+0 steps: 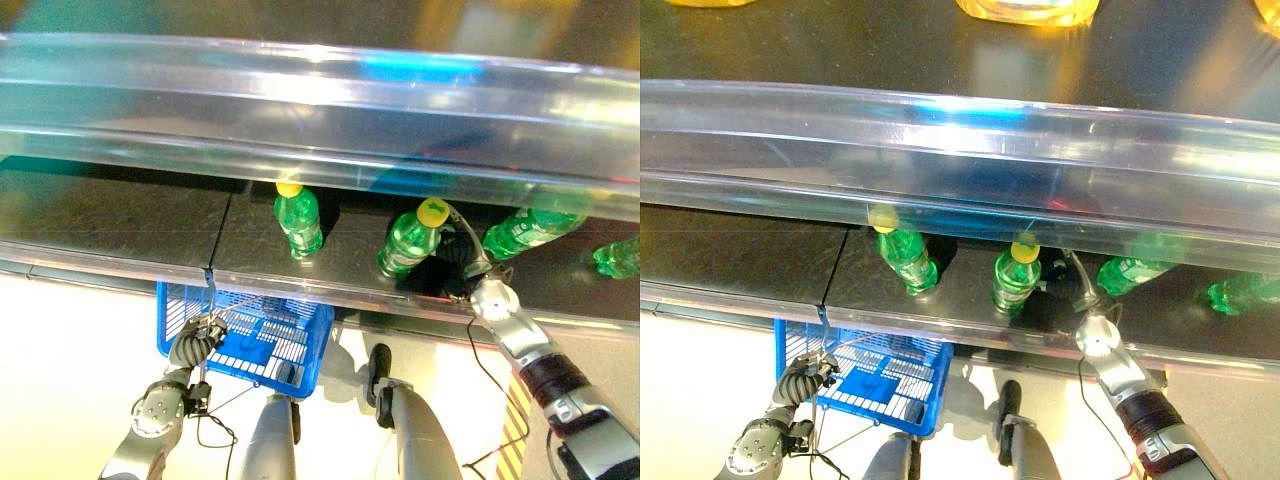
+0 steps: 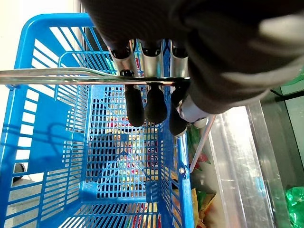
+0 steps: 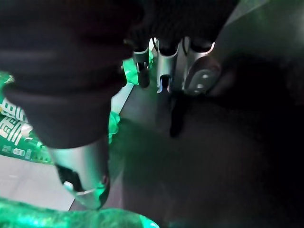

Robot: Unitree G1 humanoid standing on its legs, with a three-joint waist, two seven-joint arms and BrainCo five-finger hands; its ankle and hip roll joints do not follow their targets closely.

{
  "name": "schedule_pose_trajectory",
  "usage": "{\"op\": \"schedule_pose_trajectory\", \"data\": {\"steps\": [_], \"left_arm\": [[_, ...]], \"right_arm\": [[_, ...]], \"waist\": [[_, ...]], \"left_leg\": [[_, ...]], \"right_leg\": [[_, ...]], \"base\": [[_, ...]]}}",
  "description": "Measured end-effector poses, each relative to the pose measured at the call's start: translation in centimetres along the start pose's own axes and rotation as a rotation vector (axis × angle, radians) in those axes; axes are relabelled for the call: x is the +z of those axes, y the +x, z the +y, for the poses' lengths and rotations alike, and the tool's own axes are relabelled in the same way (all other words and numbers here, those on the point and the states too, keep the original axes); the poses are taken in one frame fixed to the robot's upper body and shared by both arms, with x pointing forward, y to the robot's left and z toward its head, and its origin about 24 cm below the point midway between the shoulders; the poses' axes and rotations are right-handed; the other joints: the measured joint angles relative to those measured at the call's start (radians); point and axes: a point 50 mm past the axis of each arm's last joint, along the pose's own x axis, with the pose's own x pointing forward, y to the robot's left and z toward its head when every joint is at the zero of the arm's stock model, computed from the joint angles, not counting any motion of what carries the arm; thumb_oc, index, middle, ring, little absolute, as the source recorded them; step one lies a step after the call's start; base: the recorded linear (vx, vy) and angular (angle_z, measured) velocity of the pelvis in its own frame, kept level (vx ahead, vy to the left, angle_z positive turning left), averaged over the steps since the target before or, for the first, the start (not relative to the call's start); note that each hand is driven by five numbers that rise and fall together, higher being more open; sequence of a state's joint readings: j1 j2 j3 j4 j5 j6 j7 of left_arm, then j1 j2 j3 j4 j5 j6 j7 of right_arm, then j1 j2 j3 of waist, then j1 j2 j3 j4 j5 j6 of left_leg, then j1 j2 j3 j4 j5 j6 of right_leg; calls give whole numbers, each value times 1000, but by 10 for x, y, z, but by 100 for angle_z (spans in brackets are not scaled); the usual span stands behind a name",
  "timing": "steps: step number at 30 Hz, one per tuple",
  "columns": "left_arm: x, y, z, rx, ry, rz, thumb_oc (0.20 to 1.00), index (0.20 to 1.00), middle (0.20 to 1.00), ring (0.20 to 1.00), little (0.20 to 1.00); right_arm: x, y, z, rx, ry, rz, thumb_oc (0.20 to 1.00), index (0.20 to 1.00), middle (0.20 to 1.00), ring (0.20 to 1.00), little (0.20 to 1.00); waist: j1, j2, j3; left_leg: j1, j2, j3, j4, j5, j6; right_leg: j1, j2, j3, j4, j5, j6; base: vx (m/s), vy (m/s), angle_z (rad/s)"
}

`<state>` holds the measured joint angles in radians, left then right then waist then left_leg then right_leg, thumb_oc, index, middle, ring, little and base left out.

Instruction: Pick up the snacks into the basket

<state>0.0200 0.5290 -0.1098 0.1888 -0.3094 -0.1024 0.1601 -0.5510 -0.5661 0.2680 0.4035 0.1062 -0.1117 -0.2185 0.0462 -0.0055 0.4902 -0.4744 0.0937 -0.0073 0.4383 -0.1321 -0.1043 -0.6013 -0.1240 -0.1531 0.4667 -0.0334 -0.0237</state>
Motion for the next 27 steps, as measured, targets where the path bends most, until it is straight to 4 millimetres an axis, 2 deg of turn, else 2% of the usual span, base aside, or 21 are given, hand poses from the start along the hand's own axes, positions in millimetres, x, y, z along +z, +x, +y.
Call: {"op": "schedule_pose_trajectory", "data": {"steps": [4, 8, 15, 27], "left_arm": [[0, 0, 0, -1, 1, 1, 200, 200, 200, 200, 200], [0, 0, 0, -2, 2, -1, 200, 200, 200, 200, 200], [0, 0, 0, -3, 4, -2, 200, 200, 200, 200, 200], [2, 0, 0, -8, 5, -8, 200, 200, 200, 200, 200]], "right_arm": [[-1, -3, -1, 20, -26, -8, 1000, 1000, 1000, 1000, 1000], [-6, -11, -11, 41, -122, -19, 1000, 1000, 1000, 1000, 1000], [-12, -14, -19, -5, -94, 0, 1000, 1000, 1000, 1000, 1000], [-12, -20, -15, 11, -87, -7, 1000, 1000, 1000, 1000, 1000]], "waist": [[-2, -1, 0], [-1, -1, 1], [-1, -5, 3], [-5, -19, 11]], "left_leg": [[8, -1, -1, -13, 3, -1], [8, -3, -16, -31, 12, -8], [9, -7, -24, -48, 20, -8], [30, -10, -22, -84, 36, -12]], "right_leg": [[6, 0, -2, -6, 0, 0], [13, -2, -17, -18, 0, 1], [16, -3, -18, -29, -1, 4], [29, -3, -18, -53, 5, 6]], "base": [[0, 0, 0], [-8, -19, 10], [-8, -8, 5], [0, 0, 0]]}}
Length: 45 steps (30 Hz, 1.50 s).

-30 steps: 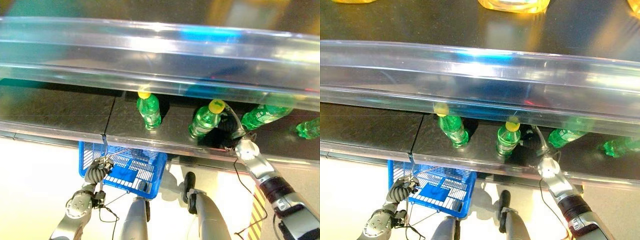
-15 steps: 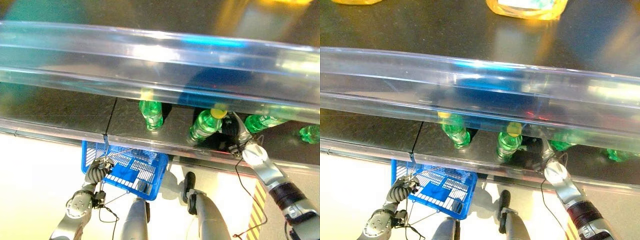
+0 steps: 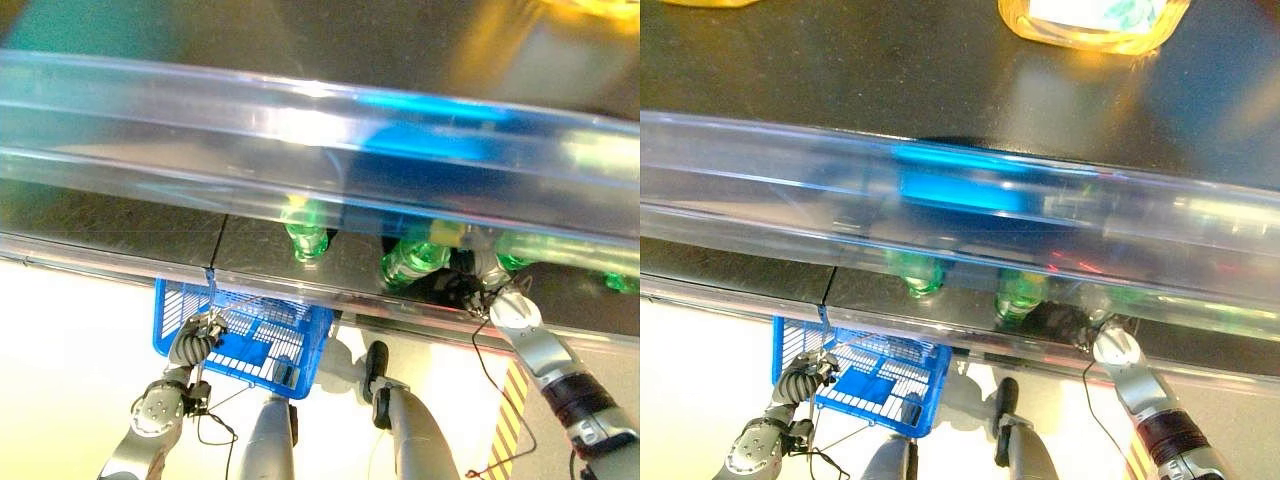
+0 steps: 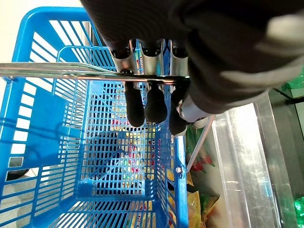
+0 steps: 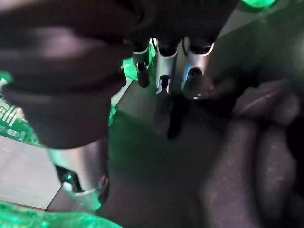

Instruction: Pick up the snacks into the basket

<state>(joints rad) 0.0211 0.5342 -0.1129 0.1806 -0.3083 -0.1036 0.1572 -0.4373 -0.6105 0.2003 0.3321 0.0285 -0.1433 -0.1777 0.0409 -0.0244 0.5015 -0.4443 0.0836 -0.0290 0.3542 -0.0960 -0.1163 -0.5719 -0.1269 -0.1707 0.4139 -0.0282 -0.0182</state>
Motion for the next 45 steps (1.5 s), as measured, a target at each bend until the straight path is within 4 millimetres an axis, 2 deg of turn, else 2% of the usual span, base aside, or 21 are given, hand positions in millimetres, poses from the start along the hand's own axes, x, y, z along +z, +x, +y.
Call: {"op": "schedule_pose_trajectory", "data": {"steps": [5, 11, 21, 31, 38, 43, 45], "left_arm": [[1, 0, 0, -6, 2, -3, 200, 200, 200, 200, 200], [4, 0, 6, -45, 53, -9, 200, 200, 200, 200, 200], [6, 1, 7, -77, 75, -17, 200, 200, 200, 200, 200], [5, 0, 3, -104, 76, -16, 200, 200, 200, 200, 200], [4, 0, -2, -128, 77, -12, 200, 200, 200, 200, 200], [8, 2, -4, -125, 72, -28, 200, 200, 200, 200, 200], [11, 5, -5, -124, 68, -41, 200, 200, 200, 200, 200]], "right_arm": [[0, -1, -3, 25, -24, -2, 1000, 1000, 1000, 1000, 1000], [2, -9, -17, 190, -224, -35, 1000, 1000, 1000, 1000, 1000], [-2, -12, -22, 275, -321, -23, 1000, 1000, 1000, 1000, 1000], [0, -10, -19, 320, -311, -27, 1000, 1000, 1000, 1000, 1000], [-3, -8, -8, 312, -187, -9, 1000, 1000, 1000, 1000, 1000], [2, -3, -2, 299, -114, -20, 1000, 1000, 1000, 1000, 1000], [8, 2, 0, 291, -81, -42, 1000, 1000, 1000, 1000, 1000]], "waist": [[1, 0, 0], [1, -1, 0], [5, -13, 7], [4, -19, 9], [0, -19, 9], [0, -20, 9], [1, -20, 9]], "left_leg": [[4, -1, 1, -7, 1, 1], [17, -3, -2, -27, 9, 0], [33, -4, -4, -34, 12, 1], [46, -4, -8, -63, 28, -4], [52, -4, -8, -59, 28, -4], [11, -6, -12, 6, 6, -5], [-33, -4, -11, 69, -18, -6]], "right_leg": [[6, 0, 0, -7, 4, 3], [14, -1, 0, -11, 4, 3], [32, -1, -1, -15, 4, 4], [38, -1, -3, -26, 6, 5], [45, -1, -3, -24, 6, 5], [9, -1, 8, 15, -7, 7], [-29, -1, 16, 57, -17, 3]], "base": [[0, 0, 0], [3, -12, 2], [0, -9, 1], [1, -3, 0], [-4, 3, 0], [-33, 31, -3], [-37, 24, -9]]}}
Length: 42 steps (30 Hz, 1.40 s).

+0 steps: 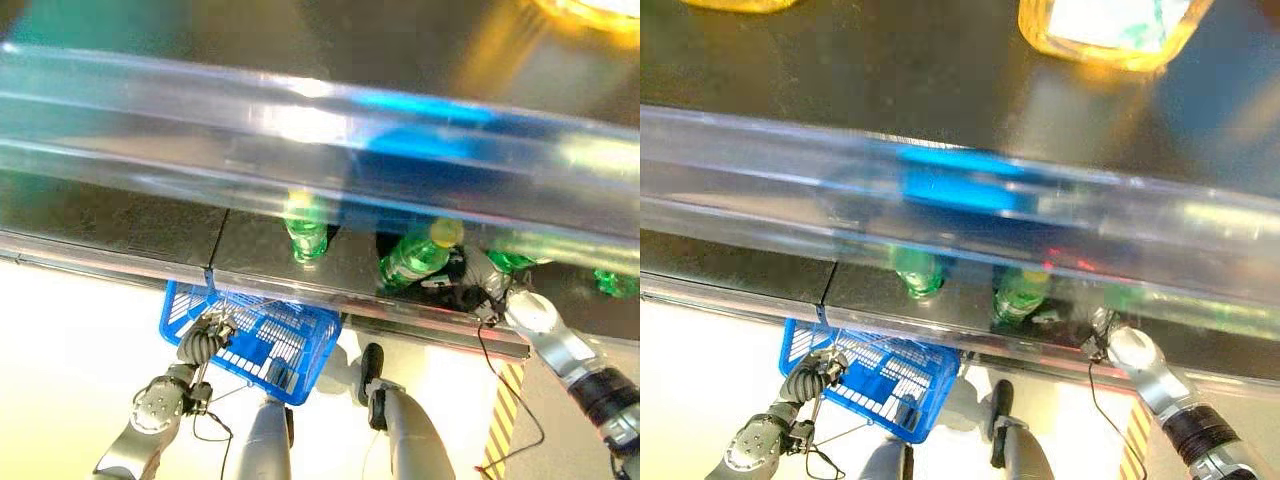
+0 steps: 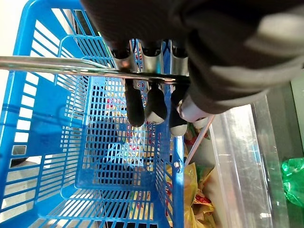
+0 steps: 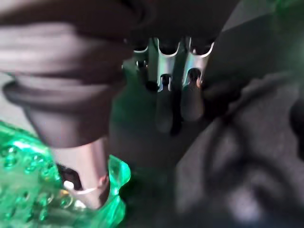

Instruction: Pick up the snacks into the basket

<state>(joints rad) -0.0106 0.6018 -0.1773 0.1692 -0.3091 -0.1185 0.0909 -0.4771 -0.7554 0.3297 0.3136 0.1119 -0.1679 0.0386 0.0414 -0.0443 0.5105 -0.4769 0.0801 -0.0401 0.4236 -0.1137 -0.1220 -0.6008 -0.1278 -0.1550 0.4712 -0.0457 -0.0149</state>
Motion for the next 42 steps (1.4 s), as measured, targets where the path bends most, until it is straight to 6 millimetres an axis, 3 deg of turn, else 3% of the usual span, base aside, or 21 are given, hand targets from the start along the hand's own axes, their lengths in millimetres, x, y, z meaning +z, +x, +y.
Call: {"op": "schedule_pose_trajectory", "data": {"steps": [14, 27, 36, 42], "left_arm": [[-1, 0, -4, -17, -12, 4, 200, 200, 200, 200, 200], [-5, -2, -3, -26, -4, 22, 200, 200, 200, 200, 200], [-7, -4, 0, 7, -4, 31, 200, 200, 200, 200, 200], [-7, -3, 1, 23, -5, 31, 200, 200, 200, 200, 200]], "right_arm": [[-4, 1, 39, 99, 137, 13, 1000, 1000, 1000, 1000, 1000], [-10, 3, 54, 104, 259, 49, 1000, 1000, 1000, 1000, 1000], [5, 15, 66, 9, 277, 11, 1000, 1000, 1000, 1000, 1000], [19, 32, 59, -56, 224, -25, 1000, 1000, 1000, 1000, 1000]], "waist": [[2, -2, 1], [1, -30, 5], [0, -29, 5], [4, -17, 7]], "left_leg": [[-9, 4, -10, 96, -22, 6], [-5, 19, 6, 158, -56, 14], [-10, 22, 15, 152, -62, 13], [-24, 21, 10, 152, -61, 13]], "right_leg": [[15, 3, 5, 38, 2, 3], [36, 13, 17, 42, 6, 10], [13, 18, 34, 43, 9, 14], [-6, 18, 35, 58, 9, 14]], "base": [[-27, 18, -1], [-24, 30, -6], [4, 24, -8], [0, 0, 0]]}}
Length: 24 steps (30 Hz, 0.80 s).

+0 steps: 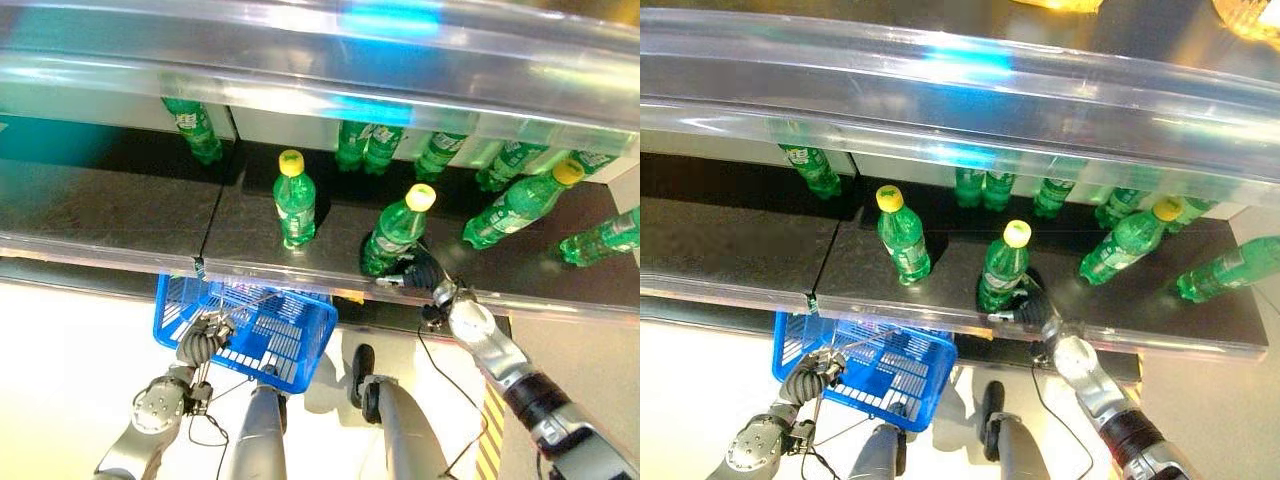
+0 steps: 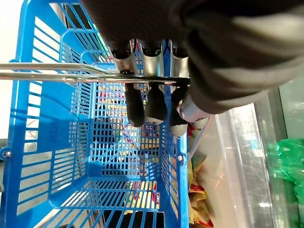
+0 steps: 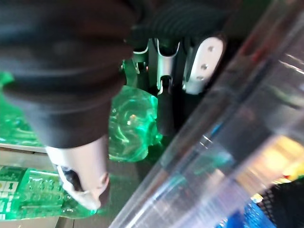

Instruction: Pick up the snacks into the basket

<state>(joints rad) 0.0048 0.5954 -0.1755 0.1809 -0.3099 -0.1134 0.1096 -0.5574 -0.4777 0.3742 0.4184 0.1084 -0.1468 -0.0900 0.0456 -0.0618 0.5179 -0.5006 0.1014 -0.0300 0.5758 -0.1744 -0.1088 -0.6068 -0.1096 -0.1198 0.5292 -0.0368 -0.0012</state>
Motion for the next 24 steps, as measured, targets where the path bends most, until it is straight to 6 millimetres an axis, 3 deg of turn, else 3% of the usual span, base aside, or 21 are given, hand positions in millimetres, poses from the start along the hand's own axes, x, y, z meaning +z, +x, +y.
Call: {"op": "schedule_pose_trajectory", "data": {"steps": [8, 13, 24], "left_arm": [[-1, 0, 0, 10, -32, 5, 200, 200, 200, 200, 200], [-1, -1, -1, 7, -41, 9, 200, 200, 200, 200, 200], [-1, 0, -4, 4, -39, 10, 200, 200, 200, 200, 200]], "right_arm": [[13, 20, -11, -78, -24, -13, 1000, 1000, 1000, 1000, 1000], [24, 32, -5, -92, -3, -31, 1000, 1000, 1000, 1000, 1000], [29, 33, 3, -89, 20, -46, 1000, 1000, 1000, 1000, 1000]], "waist": [[25, 18, 1], [27, 23, 2], [27, 28, 2]], "left_leg": [[-2, -3, -1, -10, 0, -1], [-2, -5, -2, -14, 1, -1], [-1, -12, -8, -28, 2, -2]], "right_leg": [[-10, -5, -2, 16, -12, -18], [-15, -11, -6, 27, -19, -25], [-16, -18, -13, 32, -28, -22]], "base": [[29, -11, 3], [28, -7, 4], [30, -7, 3]]}}
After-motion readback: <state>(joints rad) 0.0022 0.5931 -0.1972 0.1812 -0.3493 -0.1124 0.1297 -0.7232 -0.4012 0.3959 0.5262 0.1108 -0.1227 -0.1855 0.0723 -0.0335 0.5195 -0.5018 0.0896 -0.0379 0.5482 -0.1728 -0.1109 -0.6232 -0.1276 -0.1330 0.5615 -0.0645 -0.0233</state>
